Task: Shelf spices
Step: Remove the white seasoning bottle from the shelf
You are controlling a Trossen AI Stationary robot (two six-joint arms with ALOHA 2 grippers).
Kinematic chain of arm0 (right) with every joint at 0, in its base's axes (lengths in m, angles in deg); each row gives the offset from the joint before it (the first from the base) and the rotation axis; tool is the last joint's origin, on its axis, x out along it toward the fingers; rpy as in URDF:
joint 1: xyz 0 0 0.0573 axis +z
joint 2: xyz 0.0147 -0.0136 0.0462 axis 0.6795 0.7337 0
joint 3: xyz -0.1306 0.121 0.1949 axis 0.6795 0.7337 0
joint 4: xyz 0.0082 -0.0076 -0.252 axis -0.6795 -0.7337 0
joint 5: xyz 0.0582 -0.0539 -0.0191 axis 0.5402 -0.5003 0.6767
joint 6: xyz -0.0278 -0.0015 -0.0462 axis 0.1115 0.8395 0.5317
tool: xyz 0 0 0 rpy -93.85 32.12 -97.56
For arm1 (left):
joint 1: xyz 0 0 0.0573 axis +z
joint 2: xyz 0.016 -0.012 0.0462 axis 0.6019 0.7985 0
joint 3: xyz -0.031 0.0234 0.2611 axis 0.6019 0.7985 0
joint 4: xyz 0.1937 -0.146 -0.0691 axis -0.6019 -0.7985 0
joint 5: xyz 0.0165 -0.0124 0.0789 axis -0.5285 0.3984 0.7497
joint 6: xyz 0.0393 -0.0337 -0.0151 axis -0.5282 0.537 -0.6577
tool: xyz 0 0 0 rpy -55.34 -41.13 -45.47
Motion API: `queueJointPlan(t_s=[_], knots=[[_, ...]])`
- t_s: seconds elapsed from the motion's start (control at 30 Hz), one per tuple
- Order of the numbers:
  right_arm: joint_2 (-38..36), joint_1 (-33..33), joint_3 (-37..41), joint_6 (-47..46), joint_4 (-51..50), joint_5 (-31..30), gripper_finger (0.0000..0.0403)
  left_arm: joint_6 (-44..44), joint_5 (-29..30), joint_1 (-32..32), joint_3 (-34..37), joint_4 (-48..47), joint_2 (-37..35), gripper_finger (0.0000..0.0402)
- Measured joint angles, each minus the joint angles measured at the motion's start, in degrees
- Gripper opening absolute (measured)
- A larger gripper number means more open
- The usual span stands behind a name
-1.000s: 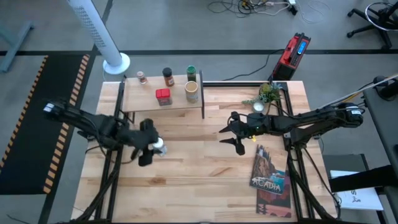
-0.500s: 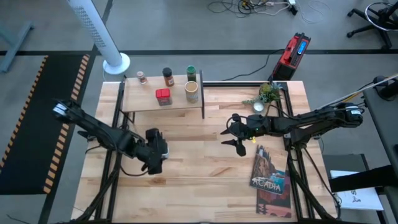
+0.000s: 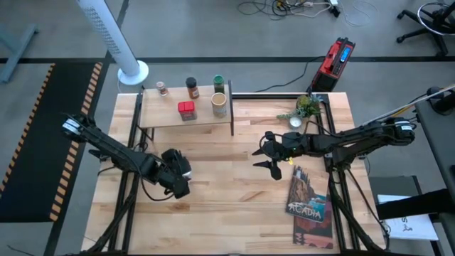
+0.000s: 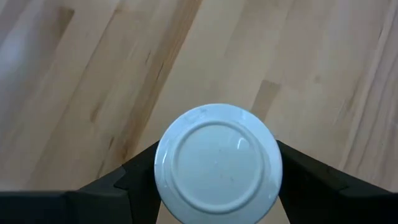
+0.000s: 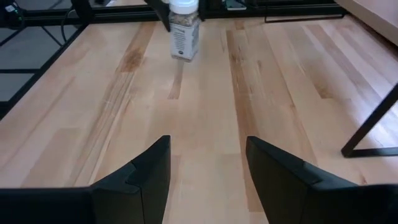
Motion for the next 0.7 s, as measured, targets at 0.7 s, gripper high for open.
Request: queueJointPlan(t_s=[0.7], knots=[[0.0,0.2,0.0,0.0,0.9,0.0,0.0186,17.7,10.5,-0.6,6.6,-0.2,-1.1,0.0242]])
